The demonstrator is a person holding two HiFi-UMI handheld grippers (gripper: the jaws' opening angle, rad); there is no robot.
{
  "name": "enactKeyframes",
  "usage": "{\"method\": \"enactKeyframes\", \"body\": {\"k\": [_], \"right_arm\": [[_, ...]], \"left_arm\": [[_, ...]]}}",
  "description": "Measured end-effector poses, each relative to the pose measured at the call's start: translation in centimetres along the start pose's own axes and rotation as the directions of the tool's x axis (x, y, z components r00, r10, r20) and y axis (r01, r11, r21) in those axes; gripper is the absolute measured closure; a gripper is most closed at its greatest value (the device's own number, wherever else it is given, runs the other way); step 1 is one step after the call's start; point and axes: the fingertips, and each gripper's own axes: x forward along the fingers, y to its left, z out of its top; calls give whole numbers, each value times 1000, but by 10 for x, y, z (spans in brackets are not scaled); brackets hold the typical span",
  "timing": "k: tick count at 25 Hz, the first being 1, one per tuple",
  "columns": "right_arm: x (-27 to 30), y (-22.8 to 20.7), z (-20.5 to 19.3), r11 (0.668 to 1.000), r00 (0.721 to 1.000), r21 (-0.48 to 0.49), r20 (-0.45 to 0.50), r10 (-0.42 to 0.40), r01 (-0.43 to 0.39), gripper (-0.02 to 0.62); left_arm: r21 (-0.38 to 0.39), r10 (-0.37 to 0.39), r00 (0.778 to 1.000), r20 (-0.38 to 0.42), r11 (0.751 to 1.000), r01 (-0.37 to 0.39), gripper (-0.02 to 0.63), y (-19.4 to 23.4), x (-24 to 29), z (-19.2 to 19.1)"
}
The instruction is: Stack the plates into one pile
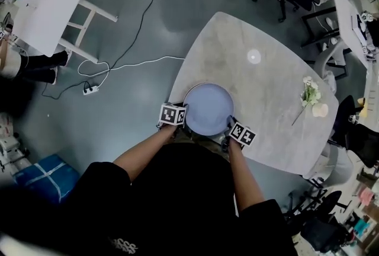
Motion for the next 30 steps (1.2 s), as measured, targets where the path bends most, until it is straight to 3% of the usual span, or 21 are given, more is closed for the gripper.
{"method": "enactKeyframes", "body": {"k": [8,12,18,21,26,30], "right_arm": [[-1,5,0,998,1000,-63,-23,-10,8,552],[1,4,0,996,999,-87,-32,-36,33,552],[1,8,1,985,996,-156,-38,-75,68,551],[1,11,-1,989,998,-138,-35,-61,55,540],[-13,19,1,991,998,-116,15,-66,68,507],[-39,31,1,994,996,-94,68,-54,60,505]], "left_arm": [[71,41,999,-33,997,-38,518,2,-7,-8],[85,78,997,15,993,-79,521,5,-11,-4],[96,72,996,50,992,-77,522,7,-15,6],[103,70,996,62,992,-76,522,6,-18,5],[90,39,994,103,995,-49,522,5,-37,8],[180,-62,986,156,983,34,522,-15,-58,15]]}}
